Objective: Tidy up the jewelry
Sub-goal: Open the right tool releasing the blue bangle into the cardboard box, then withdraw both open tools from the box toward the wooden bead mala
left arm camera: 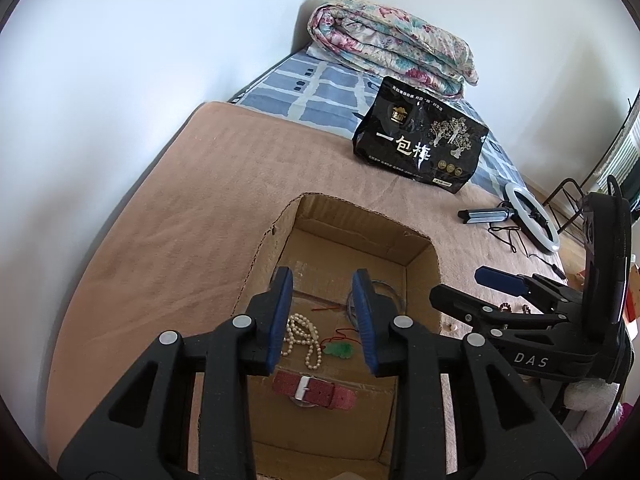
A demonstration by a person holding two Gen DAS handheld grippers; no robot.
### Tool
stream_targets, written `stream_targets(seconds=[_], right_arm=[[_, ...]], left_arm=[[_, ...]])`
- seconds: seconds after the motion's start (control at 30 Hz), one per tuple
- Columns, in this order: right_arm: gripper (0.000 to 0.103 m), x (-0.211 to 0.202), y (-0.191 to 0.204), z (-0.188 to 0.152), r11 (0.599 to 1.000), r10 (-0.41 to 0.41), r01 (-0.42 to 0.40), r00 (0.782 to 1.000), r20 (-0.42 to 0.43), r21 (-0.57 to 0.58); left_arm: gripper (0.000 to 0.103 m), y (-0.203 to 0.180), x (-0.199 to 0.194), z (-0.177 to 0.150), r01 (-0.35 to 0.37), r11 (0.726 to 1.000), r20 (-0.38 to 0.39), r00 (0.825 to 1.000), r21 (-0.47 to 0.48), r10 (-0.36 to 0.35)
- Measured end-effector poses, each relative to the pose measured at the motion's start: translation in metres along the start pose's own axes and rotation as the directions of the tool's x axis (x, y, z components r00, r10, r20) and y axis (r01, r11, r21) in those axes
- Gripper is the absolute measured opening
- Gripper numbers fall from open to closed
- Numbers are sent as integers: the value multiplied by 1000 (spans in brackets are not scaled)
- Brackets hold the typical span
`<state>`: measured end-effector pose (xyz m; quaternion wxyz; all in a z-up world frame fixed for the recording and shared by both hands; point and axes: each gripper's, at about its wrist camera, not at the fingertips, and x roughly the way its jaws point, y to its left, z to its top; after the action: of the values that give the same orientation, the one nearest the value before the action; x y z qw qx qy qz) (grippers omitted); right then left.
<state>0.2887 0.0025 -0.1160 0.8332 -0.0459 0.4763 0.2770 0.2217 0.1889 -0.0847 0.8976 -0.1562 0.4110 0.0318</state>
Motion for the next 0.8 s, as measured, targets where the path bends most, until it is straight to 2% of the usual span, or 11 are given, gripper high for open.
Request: stream_targets(seconds=[0.5, 0.8], right_arm=[[84, -51, -4, -8, 999, -36, 37, 998, 57, -18], [88, -93, -17, -19, 998, -59, 60, 993, 106, -4]], left_arm=[[31, -31, -33, -2, -5, 999, 55, 998, 50, 3], [31, -66, -56, -11, -2, 993, 98, 995, 117, -10]])
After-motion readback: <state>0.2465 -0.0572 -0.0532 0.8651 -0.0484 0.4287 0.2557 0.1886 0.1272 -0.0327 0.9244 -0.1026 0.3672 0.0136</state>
